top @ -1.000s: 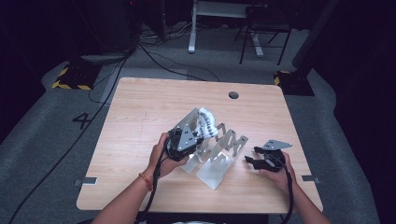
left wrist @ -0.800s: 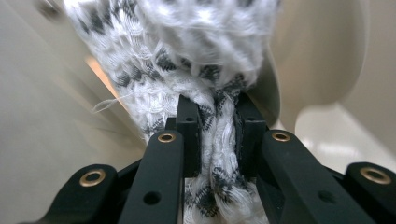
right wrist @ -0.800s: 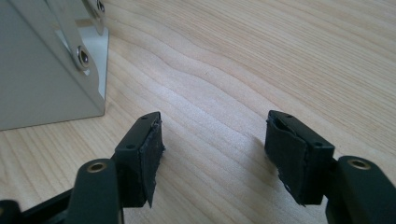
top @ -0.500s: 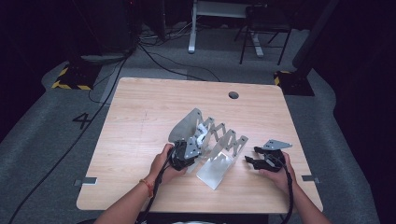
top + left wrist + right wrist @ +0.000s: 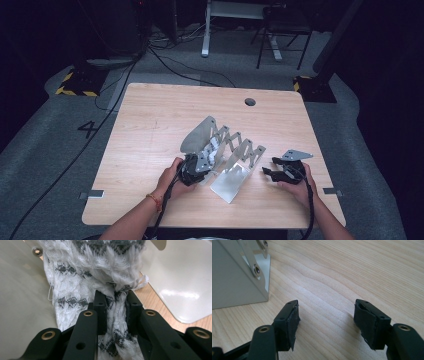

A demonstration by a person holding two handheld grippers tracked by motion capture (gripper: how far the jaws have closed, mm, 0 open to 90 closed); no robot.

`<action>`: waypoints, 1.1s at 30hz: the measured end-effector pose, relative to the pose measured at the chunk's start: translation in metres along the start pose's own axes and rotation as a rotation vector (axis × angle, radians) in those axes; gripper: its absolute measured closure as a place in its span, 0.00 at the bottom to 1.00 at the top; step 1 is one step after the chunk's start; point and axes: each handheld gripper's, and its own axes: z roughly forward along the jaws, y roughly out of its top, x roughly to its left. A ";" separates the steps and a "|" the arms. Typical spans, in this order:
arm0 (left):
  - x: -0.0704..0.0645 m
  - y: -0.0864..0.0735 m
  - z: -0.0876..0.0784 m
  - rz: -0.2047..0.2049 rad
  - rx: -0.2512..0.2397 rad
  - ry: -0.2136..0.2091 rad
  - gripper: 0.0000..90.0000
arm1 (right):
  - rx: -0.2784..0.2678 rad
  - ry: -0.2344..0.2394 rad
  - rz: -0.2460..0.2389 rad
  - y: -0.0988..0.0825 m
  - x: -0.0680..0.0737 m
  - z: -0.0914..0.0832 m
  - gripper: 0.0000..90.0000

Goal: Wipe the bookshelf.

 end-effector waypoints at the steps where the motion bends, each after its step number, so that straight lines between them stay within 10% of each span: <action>1: 0.001 -0.001 -0.001 0.005 0.004 0.001 0.85 | 0.000 0.000 0.000 0.000 0.000 0.000 0.41; 12: 0.017 -0.016 -0.010 -0.016 0.015 0.031 0.85 | 0.001 0.000 0.002 -0.001 0.000 -0.001 0.41; 33: 0.022 -0.011 -0.023 -0.195 -0.162 0.001 0.86 | 0.002 0.014 -0.011 -0.001 0.000 -0.001 0.40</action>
